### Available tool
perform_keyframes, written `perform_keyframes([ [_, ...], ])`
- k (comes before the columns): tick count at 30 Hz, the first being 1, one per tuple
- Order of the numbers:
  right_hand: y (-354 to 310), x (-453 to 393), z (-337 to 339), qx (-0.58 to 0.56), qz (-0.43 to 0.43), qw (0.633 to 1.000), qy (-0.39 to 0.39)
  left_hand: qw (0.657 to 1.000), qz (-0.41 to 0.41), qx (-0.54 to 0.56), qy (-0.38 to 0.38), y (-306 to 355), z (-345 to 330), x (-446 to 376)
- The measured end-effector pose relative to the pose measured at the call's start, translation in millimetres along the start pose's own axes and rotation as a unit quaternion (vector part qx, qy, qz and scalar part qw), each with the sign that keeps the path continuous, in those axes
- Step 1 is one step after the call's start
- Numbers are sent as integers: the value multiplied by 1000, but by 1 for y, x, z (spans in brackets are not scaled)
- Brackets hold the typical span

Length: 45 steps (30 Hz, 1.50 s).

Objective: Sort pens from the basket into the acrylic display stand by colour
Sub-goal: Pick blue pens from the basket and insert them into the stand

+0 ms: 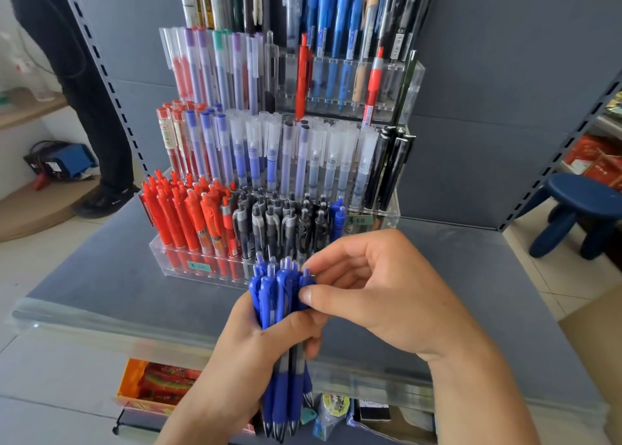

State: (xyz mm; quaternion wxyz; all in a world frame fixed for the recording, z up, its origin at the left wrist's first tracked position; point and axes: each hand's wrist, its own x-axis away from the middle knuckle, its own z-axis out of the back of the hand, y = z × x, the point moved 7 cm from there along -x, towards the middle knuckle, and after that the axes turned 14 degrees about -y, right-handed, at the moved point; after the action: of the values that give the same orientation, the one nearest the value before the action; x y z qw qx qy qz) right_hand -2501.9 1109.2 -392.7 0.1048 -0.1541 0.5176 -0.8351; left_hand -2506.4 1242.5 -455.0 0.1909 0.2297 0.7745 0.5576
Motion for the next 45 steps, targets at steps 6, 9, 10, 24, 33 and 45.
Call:
perform_keyframes([
  [6, 1, 0, 6, -65, 29, 997, 24, 999, 0, 48, -21, 3, -2, 2],
  [9, 6, 2, 14, -102, 26, 993, 53, 999, 9, 47, -19, 2, -1, 3],
  [10, 6, 2, 15, -111, 27, 992, 56, 999, 10, 48, -18, 1, -1, 3],
  [24, 14, -5, 12, -143, 4, 989, 31, 998, -11, 55, -2, -1, 2, 1],
  [33, 17, 0, 24, -215, 35, 974, 55, 996, -20, 72, 55, -3, 6, 2],
  [45, -7, 35, 70, -131, 260, 910, 295, 988, -42, 66, 133, -7, 17, 0],
])
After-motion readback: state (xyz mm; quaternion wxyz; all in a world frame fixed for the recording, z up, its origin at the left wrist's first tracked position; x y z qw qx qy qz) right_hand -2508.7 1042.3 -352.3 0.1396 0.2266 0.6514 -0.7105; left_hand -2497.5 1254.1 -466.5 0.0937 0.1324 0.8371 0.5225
